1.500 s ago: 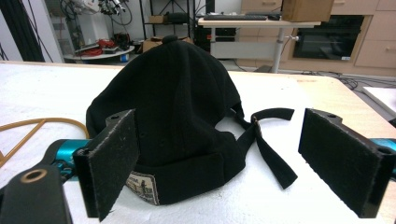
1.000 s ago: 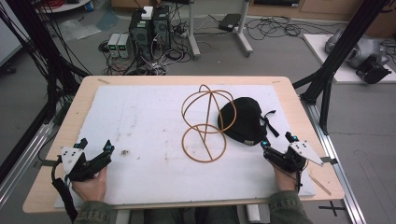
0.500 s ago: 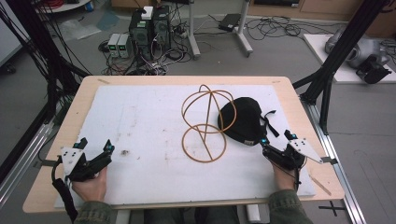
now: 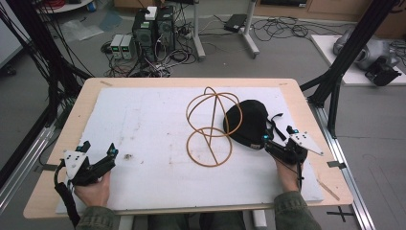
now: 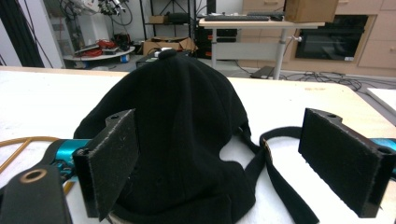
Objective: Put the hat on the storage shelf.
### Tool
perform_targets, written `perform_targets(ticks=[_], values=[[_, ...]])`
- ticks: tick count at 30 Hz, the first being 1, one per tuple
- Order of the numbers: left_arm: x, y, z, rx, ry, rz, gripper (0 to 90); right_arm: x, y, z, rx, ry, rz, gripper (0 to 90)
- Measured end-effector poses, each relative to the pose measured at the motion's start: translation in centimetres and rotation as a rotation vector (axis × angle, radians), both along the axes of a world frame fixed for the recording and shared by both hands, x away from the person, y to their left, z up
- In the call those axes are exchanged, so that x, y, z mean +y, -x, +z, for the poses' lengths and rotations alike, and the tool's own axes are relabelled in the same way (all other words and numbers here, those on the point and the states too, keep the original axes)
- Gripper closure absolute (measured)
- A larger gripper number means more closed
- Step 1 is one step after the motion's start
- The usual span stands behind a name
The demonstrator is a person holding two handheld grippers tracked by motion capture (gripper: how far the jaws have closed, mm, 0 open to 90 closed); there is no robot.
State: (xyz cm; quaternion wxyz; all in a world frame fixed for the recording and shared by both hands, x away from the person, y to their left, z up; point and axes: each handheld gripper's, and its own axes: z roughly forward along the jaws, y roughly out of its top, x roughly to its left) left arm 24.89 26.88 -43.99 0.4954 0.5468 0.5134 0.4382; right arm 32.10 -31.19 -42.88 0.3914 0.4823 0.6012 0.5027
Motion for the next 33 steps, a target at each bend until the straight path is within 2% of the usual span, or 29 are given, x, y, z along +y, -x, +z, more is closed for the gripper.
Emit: perform_targets(ticks=[3, 8, 11, 14, 21, 28, 33], values=[[-0.1, 0.0, 0.0, 0.002, -0.004, -0.005, 16.9, 0.3, -0.5, 0.2, 0.013, 0.024, 0.017, 11.8], [-0.3, 0.0, 0.1, 0.001, -0.005, -0.013, 16.9, 0.8, -1.5, 0.5, 0.055, 0.021, 0.046, 11.8], [-0.2, 0.1, 0.1, 0.001, 0.004, -0.011, 16.9, 1.0, -2.1, 0.4, 0.102, 0.023, 0.073, 11.9], [-0.1, 0.2, 0.3, -0.004, 0.005, -0.012, 16.9, 1.1, -2.4, 0.4, 0.105, 0.022, 0.083, 11.9], [-0.1, 0.1, 0.3, -0.006, 0.013, -0.008, 16.9, 1.9, -4.1, 0.5, 0.135, 0.048, 0.073, 11.9], [-0.1, 0.0, 0.4, -0.005, 0.015, -0.009, 17.0, 2.4, -6.1, 0.5, 0.161, 0.044, 0.062, 14.1], [-0.1, 0.0, 0.3, -0.006, 0.016, -0.007, 17.4, 2.4, -6.5, 0.2, 0.19, 0.046, 0.074, 15.8]])
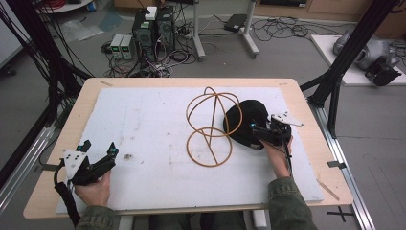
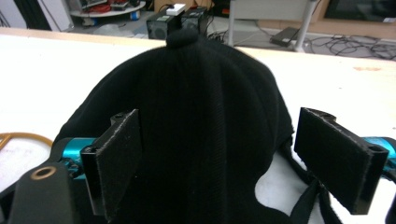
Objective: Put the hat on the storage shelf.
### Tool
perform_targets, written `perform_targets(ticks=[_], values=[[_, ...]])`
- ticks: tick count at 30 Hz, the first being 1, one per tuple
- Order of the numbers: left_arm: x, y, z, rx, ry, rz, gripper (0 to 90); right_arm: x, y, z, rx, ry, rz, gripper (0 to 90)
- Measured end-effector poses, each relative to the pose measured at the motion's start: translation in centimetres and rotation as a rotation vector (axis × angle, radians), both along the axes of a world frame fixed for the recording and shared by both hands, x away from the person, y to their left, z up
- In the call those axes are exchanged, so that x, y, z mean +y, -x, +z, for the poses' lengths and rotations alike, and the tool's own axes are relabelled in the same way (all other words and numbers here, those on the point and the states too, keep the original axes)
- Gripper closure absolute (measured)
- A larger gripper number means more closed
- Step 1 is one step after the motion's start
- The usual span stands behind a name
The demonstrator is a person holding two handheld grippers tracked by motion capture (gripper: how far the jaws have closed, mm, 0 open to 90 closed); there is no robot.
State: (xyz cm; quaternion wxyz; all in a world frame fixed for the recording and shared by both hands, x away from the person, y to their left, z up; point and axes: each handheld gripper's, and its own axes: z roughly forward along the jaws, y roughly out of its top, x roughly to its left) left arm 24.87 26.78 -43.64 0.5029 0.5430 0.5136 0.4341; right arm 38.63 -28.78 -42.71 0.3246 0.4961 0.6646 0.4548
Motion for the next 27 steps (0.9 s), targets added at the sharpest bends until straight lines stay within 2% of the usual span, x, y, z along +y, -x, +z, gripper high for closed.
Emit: perform_targets(ticks=[4, 10, 13, 17, 18, 20, 21, 22, 27], values=[[-0.01, 0.04, 0.02, -0.002, -0.001, -0.001, 17.5, 0.23, 0.02, -0.08, 0.006, 0.014, 0.004, 16.0], [0.01, -0.05, -0.08, 0.007, 0.004, -0.004, 17.8, 0.24, -0.02, -0.19, 0.017, 0.005, 0.004, 16.8], [-0.02, -0.05, -0.07, 0.006, 0.002, -0.003, 17.8, 0.32, -0.08, -0.27, 0.025, 0.002, 0.014, 22.4], [-0.08, -0.09, -0.11, 0.007, 0.005, -0.008, 17.9, 0.48, -0.01, -0.25, 0.016, 0.025, -0.01, 45.9], [-0.05, -0.1, -0.12, 0.01, 0.008, -0.013, 18.1, 0.42, -0.04, -0.25, 0.026, 0.012, -0.009, 52.9], [0.01, -0.14, -0.19, 0.013, 0.023, -0.022, 19.1, 0.28, -0.13, -0.2, 0.057, -0.014, 0.001, 73.9], [0.03, -0.14, -0.2, 0.016, 0.027, -0.023, 19.7, 0.31, -0.07, -0.09, 0.059, -0.01, -0.007, 84.0], [0.05, -0.15, -0.22, 0.014, 0.029, -0.022, 20.1, 0.32, -0.03, 0.01, 0.064, -0.01, -0.007, 87.3], [0.08, -0.1, -0.18, 0.009, 0.025, -0.017, 20.1, 0.29, 0.42, 0.52, 0.064, -0.044, -0.008, 87.9]])
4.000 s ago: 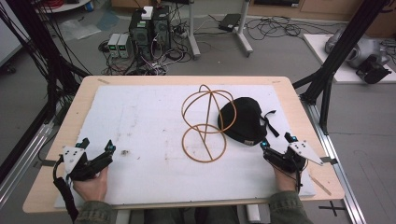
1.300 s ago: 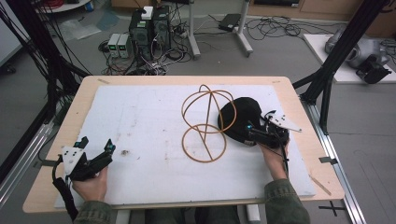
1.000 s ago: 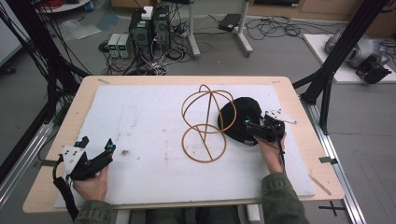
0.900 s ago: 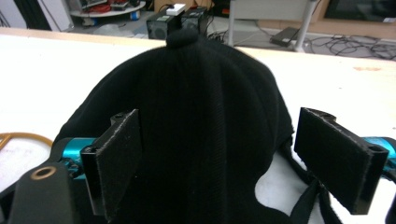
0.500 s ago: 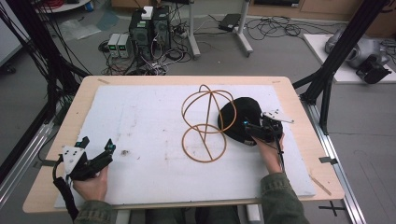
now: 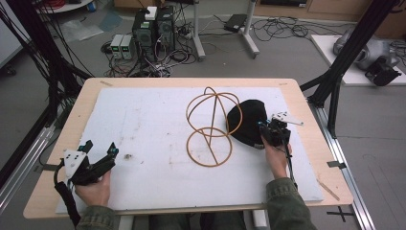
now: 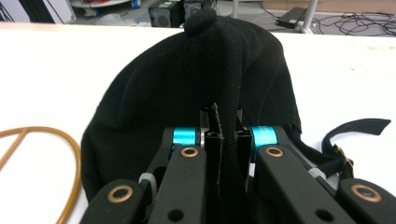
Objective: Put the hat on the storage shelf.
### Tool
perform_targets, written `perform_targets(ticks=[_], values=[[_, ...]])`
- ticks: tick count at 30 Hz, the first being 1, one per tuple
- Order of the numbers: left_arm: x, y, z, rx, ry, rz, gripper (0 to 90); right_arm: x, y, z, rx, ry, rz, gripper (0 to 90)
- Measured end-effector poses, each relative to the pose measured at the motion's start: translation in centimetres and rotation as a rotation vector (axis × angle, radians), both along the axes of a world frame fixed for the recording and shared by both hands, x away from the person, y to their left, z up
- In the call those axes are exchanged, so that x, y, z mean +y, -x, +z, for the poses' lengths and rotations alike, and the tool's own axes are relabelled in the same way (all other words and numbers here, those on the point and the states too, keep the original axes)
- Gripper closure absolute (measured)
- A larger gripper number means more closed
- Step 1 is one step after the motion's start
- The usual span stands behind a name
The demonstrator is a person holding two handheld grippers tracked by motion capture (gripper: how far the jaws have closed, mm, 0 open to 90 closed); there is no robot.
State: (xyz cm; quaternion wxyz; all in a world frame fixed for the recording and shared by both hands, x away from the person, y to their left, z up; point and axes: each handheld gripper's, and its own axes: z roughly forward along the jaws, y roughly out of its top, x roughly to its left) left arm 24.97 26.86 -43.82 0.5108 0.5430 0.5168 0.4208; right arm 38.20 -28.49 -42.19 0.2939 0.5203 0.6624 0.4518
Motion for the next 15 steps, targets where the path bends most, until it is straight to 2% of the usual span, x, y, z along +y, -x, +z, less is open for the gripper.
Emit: perform_targets(ticks=[9, 12, 15], values=[[-0.12, 0.03, 0.05, -0.002, -0.01, -0.001, 20.0, -0.03, 0.3, 0.19, -0.012, -0.01, 0.016, 87.9], [-0.12, 0.0, 0.04, -0.003, -0.012, 0.001, 19.9, 0.01, 0.48, 0.37, -0.036, -0.003, 0.009, 87.9], [-0.12, 0.0, 0.04, -0.002, -0.014, 0.002, 19.9, -0.13, 0.76, 0.72, -0.065, -0.018, -0.002, 87.9]])
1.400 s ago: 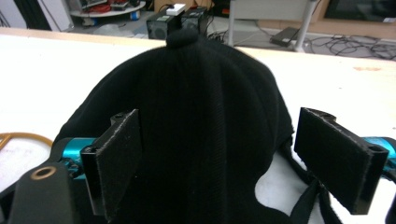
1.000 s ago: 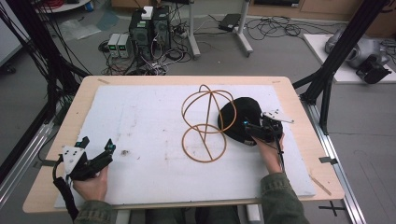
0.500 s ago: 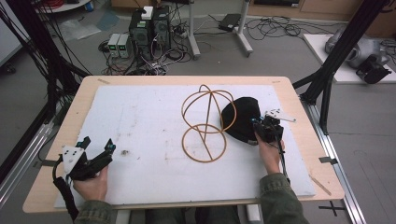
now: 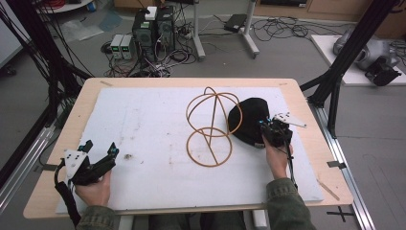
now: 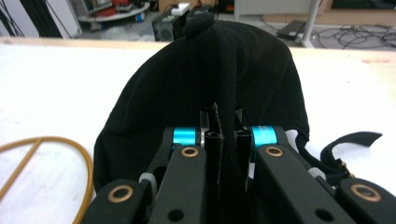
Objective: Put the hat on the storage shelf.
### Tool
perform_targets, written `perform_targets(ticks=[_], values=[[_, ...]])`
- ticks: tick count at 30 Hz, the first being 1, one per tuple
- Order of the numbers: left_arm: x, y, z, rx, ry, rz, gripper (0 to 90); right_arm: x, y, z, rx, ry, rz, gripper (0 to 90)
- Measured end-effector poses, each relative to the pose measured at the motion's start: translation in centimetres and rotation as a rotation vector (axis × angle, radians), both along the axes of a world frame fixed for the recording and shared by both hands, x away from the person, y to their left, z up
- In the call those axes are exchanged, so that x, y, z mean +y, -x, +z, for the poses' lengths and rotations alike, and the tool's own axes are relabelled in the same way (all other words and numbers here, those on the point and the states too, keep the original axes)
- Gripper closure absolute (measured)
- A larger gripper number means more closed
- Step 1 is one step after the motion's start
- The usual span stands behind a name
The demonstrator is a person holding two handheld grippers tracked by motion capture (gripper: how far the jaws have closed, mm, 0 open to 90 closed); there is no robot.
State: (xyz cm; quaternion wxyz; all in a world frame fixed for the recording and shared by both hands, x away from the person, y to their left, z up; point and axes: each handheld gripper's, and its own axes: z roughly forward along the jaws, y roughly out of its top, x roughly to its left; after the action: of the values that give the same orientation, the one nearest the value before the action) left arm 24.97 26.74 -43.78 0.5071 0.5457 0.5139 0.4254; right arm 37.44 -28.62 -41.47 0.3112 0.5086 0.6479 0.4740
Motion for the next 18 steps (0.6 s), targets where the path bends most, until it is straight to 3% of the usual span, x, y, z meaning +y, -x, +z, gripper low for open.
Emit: perform_targets(ticks=[6, 10, 18], values=[[-0.1, -0.1, 0.0, 0.003, -0.002, -0.005, 19.9, -0.1, 0.3, 0.5, -0.006, -0.023, -0.016, 87.9], [-0.2, -0.1, 0.0, 0.005, -0.007, -0.01, 19.9, 0.0, 0.5, 1.0, -0.037, -0.013, -0.02, 87.8], [-0.1, -0.1, 0.0, 0.007, -0.006, -0.013, 19.9, -0.1, 1.4, 2.8, -0.093, -0.044, -0.025, 87.9]])
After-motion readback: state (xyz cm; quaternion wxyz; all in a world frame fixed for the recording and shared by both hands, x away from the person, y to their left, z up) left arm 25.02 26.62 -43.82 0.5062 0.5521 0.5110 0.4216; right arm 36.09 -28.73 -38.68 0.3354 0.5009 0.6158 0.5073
